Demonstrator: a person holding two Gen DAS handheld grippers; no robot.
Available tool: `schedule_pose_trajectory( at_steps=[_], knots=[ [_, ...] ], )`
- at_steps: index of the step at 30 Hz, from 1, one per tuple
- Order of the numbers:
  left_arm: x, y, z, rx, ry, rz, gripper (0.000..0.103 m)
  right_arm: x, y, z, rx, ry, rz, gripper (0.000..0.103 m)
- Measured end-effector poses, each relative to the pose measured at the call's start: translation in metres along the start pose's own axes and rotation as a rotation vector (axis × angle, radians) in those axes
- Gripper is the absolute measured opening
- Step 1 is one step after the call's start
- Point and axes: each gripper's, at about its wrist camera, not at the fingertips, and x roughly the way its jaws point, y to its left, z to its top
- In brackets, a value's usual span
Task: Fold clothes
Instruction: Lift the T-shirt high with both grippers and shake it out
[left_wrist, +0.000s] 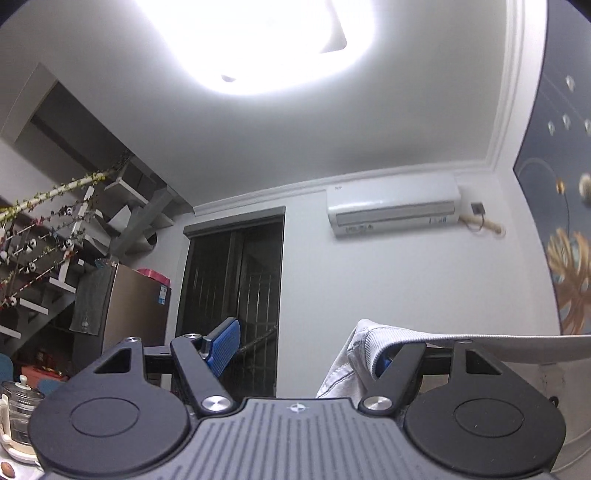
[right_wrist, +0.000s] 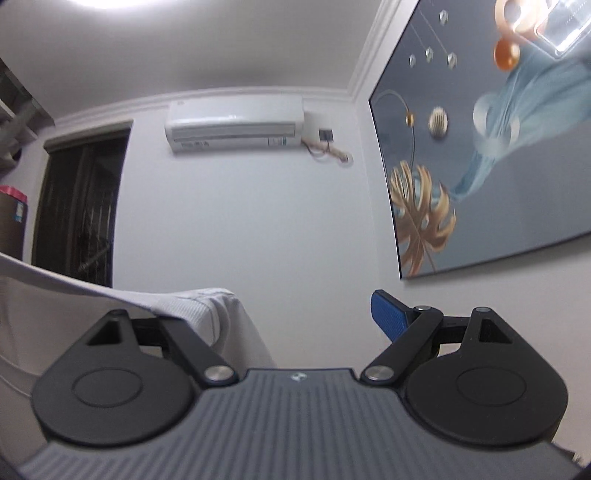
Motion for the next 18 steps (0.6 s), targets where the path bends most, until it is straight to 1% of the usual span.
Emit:
schedule_pose_trajectory(
  at_steps=[1, 3, 7, 10, 13, 17, 18],
  knots=[
    [-0.007, 0.008, 0.016, -0.012, -0.015, -0.002, 0.073, -0.009, -0.001, 0.011, 0.001, -0.015, 0.003, 0.086],
    [-0.012, 0.026, 0.046, -0.030, -0.022, -0.011, 0.073, -0.022, -0.002, 0.031, 0.010, -0.027, 0.022, 0.087],
    [-0.008, 0.053, 0.079, -0.064, -0.054, -0.003, 0.073, -0.034, -0.001, 0.066, 0.049, -0.027, 0.072, 0.087],
    [-0.004, 0.074, 0.103, -0.090, -0.079, 0.004, 0.074, -0.040, 0.007, 0.082, 0.039, -0.064, 0.081, 0.087],
    [0.020, 0.077, 0.099, -0.110, -0.071, 0.002, 0.074, -0.041, 0.022, 0.089, -0.024, -0.097, 0.060, 0.087],
    [0.057, 0.076, 0.075, -0.108, -0.053, -0.004, 0.075, -0.026, 0.036, 0.086, -0.051, -0.099, 0.053, 0.087],
    [0.071, 0.073, 0.060, -0.108, -0.031, -0.012, 0.076, -0.019, 0.039, 0.082, -0.054, -0.093, 0.052, 0.087]
  ],
)
